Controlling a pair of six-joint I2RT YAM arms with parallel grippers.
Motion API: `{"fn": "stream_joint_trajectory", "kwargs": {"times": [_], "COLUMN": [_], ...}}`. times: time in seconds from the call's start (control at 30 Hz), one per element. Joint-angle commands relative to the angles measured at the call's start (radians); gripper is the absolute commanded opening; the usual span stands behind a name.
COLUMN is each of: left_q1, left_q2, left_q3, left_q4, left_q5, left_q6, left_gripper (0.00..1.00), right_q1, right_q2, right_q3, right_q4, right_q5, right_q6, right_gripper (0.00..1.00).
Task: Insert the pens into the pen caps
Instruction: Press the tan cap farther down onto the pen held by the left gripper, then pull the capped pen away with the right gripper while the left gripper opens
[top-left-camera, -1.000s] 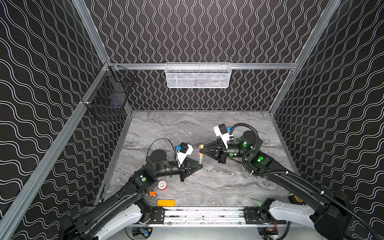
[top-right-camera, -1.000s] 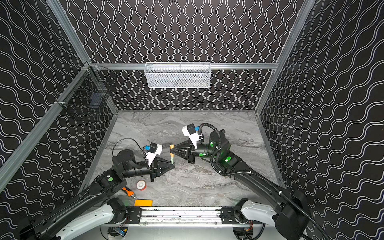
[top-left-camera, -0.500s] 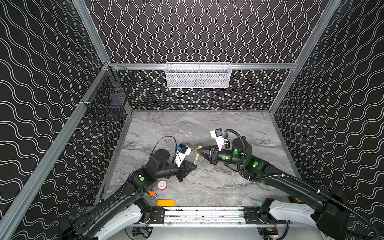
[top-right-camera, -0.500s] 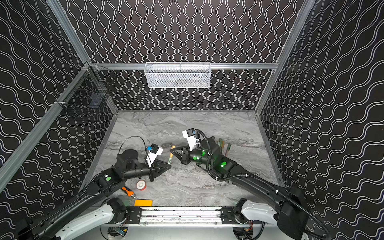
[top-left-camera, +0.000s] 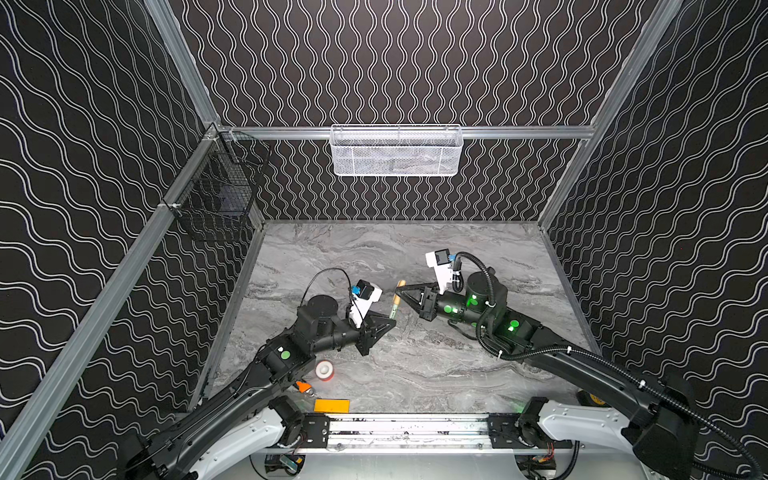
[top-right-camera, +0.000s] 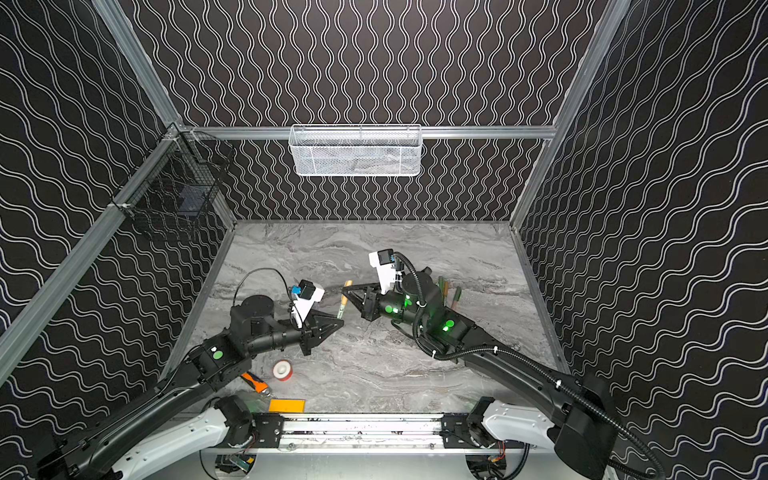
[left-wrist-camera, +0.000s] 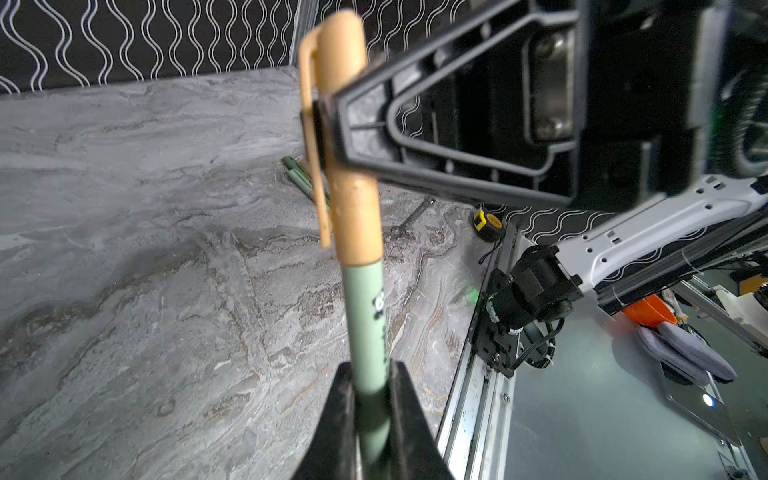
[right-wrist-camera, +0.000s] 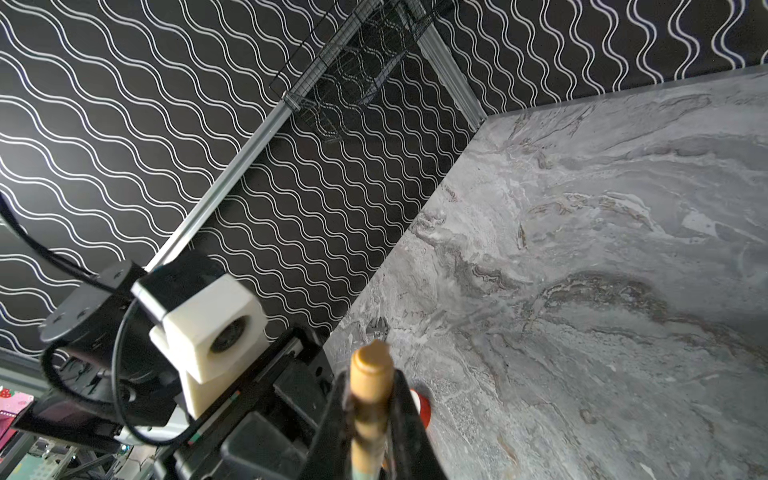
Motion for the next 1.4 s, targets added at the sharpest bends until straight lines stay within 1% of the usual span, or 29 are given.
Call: {"fn": "stream_joint_trajectory", "kwargs": {"times": [0.0, 0.07, 0.1, 0.13, 0.17, 0.3, 0.4, 0.43, 0.47, 0.57, 0.73, 0.8, 0.9, 0.97, 1.07, 1.23, 1.37], "left_q1": [-0.003, -0.003, -0.003, -0.003, -0.003, -0.003, -0.004, -0.003, -0.003, -0.003, -0.003, -0.003, -0.003, -0.003, -0.005, -0.004, -0.004], "left_q2": [-0.03, -0.061, -0.083, -0.106, -0.132, -0.221, -0.259, -0.263, -0.261, -0.23, -0.137, -0.107, -0.071, -0.048, -0.015, 0.011, 0.046], "left_q3": [0.025, 0.015, 0.008, 0.003, -0.001, -0.009, -0.008, -0.004, 0.0, 0.022, 0.08, 0.092, 0.099, 0.099, 0.105, 0.101, 0.085], "left_q4": [0.316, 0.26, 0.235, 0.208, 0.176, 0.074, 0.029, 0.017, 0.005, -0.03, -0.112, -0.132, -0.14, -0.132, -0.13, -0.134, -0.126], "left_q5": [0.064, 0.034, 0.022, 0.008, -0.009, -0.063, -0.093, -0.098, -0.101, -0.112, -0.132, -0.139, -0.131, -0.109, -0.088, -0.118, -0.18], "left_q6": [0.05, 0.05, 0.05, 0.051, 0.056, 0.063, 0.06, 0.059, 0.061, 0.063, 0.077, 0.081, 0.078, 0.077, 0.075, 0.077, 0.061], "left_gripper": [0.59, 0.81, 0.91, 0.97, 0.99, 0.99, 0.99, 0.99, 0.99, 0.99, 0.99, 0.99, 0.99, 0.99, 0.99, 0.99, 0.99], "right_q1": [-0.062, -0.124, -0.153, -0.189, -0.22, -0.354, -0.443, -0.462, -0.475, -0.493, -0.517, -0.522, -0.536, -0.543, -0.547, -0.554, -0.553], "right_q2": [-0.002, -0.014, -0.018, -0.02, -0.021, 0.021, 0.119, 0.169, 0.219, 0.348, 0.519, 0.566, 0.604, 0.616, 0.63, 0.607, 0.549], "right_q3": [-0.027, -0.04, -0.045, -0.049, -0.054, -0.038, 0.024, 0.06, 0.097, 0.191, 0.296, 0.317, 0.323, 0.32, 0.326, 0.328, 0.314], "right_q4": [-0.148, -0.148, -0.155, -0.169, -0.184, -0.288, -0.415, -0.478, -0.536, -0.624, -0.708, -0.727, -0.726, -0.716, -0.724, -0.726, -0.709], "right_q5": [0.009, -0.011, -0.018, -0.027, -0.036, -0.053, -0.034, -0.005, 0.038, 0.13, 0.246, 0.276, 0.295, 0.293, 0.336, 0.359, 0.358], "right_q6": [0.005, -0.007, -0.016, -0.029, -0.044, -0.143, -0.26, -0.303, -0.338, -0.414, -0.47, -0.481, -0.479, -0.477, -0.474, -0.471, -0.467], "right_gripper": [0.0, 0.0, 0.0, 0.0, 0.0, 0.0, 0.0, 0.0, 0.0, 0.0, 0.0, 0.0, 0.06, 0.08, 0.15, 0.36, 0.47]}}
